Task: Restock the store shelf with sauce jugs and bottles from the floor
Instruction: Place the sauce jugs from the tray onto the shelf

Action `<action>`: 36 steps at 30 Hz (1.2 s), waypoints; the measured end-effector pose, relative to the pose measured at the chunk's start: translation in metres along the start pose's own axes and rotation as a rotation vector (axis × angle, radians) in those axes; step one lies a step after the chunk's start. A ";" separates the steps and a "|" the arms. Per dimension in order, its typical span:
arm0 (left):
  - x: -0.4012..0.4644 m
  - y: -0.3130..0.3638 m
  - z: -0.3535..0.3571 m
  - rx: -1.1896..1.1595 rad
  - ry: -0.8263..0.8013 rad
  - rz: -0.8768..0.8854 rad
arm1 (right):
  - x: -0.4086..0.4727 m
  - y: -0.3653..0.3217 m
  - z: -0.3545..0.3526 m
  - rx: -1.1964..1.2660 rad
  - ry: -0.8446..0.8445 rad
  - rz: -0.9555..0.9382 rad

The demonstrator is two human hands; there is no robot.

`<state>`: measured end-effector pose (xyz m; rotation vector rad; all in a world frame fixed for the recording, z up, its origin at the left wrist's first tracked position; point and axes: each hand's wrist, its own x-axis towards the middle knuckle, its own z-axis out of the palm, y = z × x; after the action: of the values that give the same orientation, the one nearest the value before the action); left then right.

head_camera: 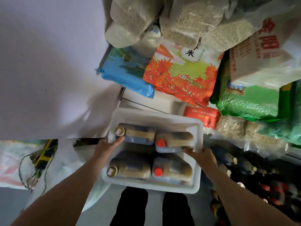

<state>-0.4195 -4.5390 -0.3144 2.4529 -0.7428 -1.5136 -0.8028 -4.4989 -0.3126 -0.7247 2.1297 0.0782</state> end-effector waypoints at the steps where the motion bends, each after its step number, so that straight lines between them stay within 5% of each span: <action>1: 0.008 -0.007 -0.001 0.011 -0.007 0.001 | 0.002 0.003 0.002 0.010 0.004 0.011; 18: -0.009 0.007 -0.016 0.124 -0.077 0.138 | 0.007 0.019 0.006 0.175 -0.076 0.022; 21: -0.014 0.012 -0.025 0.097 -0.105 0.263 | -0.050 -0.020 -0.010 0.171 0.100 0.013; 24: -0.026 0.019 -0.029 -0.078 -0.115 0.337 | -0.086 -0.048 -0.007 0.260 0.394 -0.202; 27: -0.027 0.021 -0.025 -0.116 -0.244 0.381 | -0.107 -0.085 0.002 0.271 0.207 -0.411; 36: 0.018 0.018 -0.020 -0.108 -0.530 0.387 | -0.063 -0.150 0.043 -0.049 -0.301 -0.644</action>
<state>-0.4014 -4.5661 -0.3123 1.7005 -1.1066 -1.9791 -0.6643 -4.5802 -0.2628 -1.3054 1.5368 -0.1026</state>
